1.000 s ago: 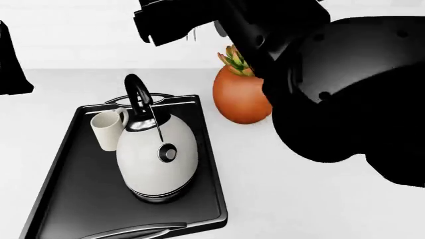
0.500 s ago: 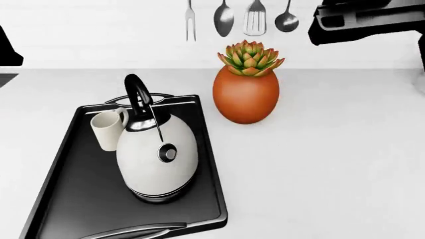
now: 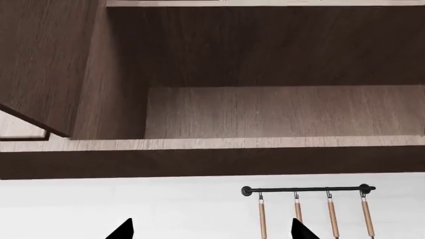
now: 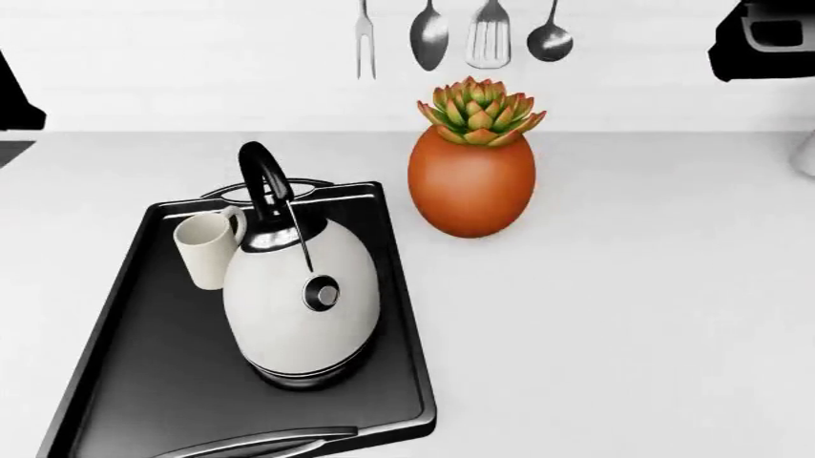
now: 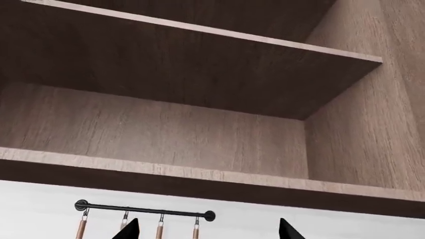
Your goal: Pick the kettle from the counter and place it on the tray. Then pick the mug from the cabinet and place it on the tray. Then close the cabinet doors.
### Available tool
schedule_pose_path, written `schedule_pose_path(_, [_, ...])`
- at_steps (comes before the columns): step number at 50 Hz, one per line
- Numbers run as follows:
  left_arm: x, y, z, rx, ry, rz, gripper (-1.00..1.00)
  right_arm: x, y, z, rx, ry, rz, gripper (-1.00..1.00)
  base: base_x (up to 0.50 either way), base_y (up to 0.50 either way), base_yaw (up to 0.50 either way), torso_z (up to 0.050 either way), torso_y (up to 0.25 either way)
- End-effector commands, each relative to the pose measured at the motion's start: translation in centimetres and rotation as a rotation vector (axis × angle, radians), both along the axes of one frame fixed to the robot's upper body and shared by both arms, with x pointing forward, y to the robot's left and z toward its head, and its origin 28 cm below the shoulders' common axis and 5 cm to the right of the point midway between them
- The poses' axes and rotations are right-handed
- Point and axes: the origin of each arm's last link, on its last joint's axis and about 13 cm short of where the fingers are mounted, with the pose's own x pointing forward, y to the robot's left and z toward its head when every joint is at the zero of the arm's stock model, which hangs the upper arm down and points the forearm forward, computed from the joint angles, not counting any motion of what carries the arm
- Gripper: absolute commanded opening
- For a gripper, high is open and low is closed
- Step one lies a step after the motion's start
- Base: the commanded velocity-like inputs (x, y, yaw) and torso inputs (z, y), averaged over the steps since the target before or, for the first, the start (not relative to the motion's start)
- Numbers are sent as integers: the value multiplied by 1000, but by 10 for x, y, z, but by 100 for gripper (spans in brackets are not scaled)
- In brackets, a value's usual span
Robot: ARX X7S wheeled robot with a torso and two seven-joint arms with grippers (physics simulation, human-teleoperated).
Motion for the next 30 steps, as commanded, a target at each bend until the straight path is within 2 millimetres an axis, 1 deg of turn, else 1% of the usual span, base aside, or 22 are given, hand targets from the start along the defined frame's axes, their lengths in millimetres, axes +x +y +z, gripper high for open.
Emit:
schedule_pose_path(1, [0, -1, -3, 2, -10, 0, 100, -2, -3, -1, -5, -13, -33, 100, 0, 0, 0, 0, 0])
schedule_pose_path(6, [1, 0, -3, 1, -9, 0, 100, -2, -3, -1, -7, -17, -46, 100, 0, 114, 0, 0, 0])
schedule_pose_path(17, [0, 1, -3, -4, -15, 1, 100, -2, -2, -2, -7, -19, -49, 100, 0, 500, 0, 0, 0])
schedule_pose_path(30, [-1, 1, 1, -8, -24, 4, 100, -3, -2, 1, -4, -21, -47, 100, -1, 500, 0, 0, 0])
